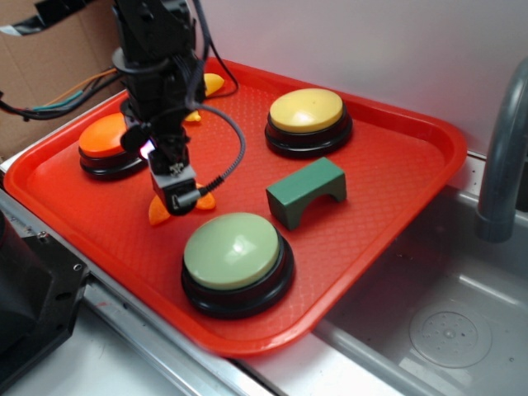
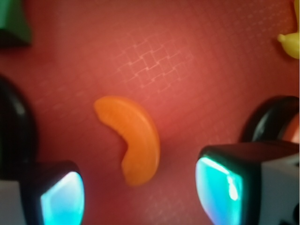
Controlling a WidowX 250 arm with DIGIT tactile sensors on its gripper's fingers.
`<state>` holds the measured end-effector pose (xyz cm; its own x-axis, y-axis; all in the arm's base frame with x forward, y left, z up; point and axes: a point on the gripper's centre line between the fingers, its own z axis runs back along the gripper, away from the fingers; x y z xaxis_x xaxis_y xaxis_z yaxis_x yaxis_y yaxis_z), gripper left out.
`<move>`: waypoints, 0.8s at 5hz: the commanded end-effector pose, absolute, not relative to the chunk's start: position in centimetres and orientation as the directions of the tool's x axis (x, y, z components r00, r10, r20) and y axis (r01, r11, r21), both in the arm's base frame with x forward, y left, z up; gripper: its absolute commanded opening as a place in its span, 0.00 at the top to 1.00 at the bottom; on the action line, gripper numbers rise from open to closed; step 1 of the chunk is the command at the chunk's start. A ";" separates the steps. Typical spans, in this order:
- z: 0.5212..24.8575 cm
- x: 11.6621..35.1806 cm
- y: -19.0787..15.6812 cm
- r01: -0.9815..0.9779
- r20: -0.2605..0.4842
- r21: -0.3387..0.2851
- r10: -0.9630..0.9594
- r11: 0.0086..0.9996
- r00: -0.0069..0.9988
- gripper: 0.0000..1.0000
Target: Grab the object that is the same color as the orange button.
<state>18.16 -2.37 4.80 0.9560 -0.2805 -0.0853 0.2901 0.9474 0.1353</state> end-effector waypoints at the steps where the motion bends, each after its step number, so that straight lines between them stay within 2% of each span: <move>1: 2.2 19.2 0.5 0.281 -0.110 0.159 -0.266 0.946 0.958 0.00; 2: 0.9 19.0 0.0 0.316 -0.114 0.080 -0.306 0.946 0.945 0.00; 3: 0.7 18.5 -0.6 0.335 -0.094 0.039 -0.331 0.941 0.939 1.00; 4: 0.6 18.4 -1.0 0.351 -0.085 0.034 -0.347 0.936 0.934 1.00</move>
<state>18.71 -1.02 0.99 0.9390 -0.3311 -0.0933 0.3353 0.9415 0.0341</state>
